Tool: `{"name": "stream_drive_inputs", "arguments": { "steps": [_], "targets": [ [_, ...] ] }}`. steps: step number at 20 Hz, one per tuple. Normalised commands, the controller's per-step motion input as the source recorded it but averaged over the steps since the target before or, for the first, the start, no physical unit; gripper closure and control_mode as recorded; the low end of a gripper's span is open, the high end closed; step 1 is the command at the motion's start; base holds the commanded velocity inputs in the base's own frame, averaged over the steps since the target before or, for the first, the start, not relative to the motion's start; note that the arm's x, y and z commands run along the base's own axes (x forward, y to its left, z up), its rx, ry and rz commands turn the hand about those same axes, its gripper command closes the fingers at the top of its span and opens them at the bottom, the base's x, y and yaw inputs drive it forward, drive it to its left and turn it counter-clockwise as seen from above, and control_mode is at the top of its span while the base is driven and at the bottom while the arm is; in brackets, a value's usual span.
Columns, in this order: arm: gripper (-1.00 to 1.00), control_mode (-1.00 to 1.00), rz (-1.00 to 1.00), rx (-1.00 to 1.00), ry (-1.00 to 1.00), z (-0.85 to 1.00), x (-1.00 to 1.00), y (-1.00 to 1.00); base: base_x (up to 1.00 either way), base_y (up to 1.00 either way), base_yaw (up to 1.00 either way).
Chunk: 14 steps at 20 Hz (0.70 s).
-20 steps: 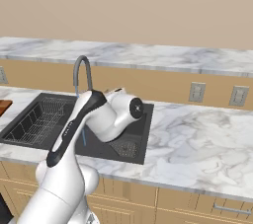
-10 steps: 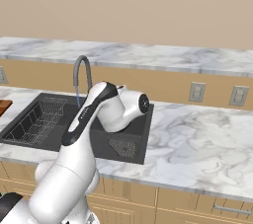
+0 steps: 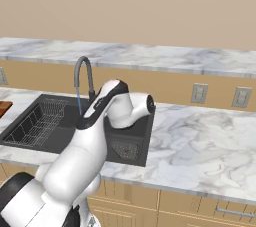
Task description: Pick the orange, pear, tangerine from the sink and place them on the cutting board to airdry. Then turn off the sink faucet.
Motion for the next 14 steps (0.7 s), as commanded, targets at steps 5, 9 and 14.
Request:
{"name": "stream_drive_inputs", "arguments": {
  "steps": [5,9,14],
  "targets": [
    [-1.00,-1.00,0.09,0.02,-0.02,0.00,0.09,0.04,0.00,0.00,0.00],
    [-1.00,-1.00,0.00,0.02,-0.02,-0.04,0.07,0.12,0.00,0.00,0.00],
    [-1.00,-1.00,-0.01,0.07,-0.01,-0.11,0.10,0.23,0.00,0.00,0.00]
  ]
}}
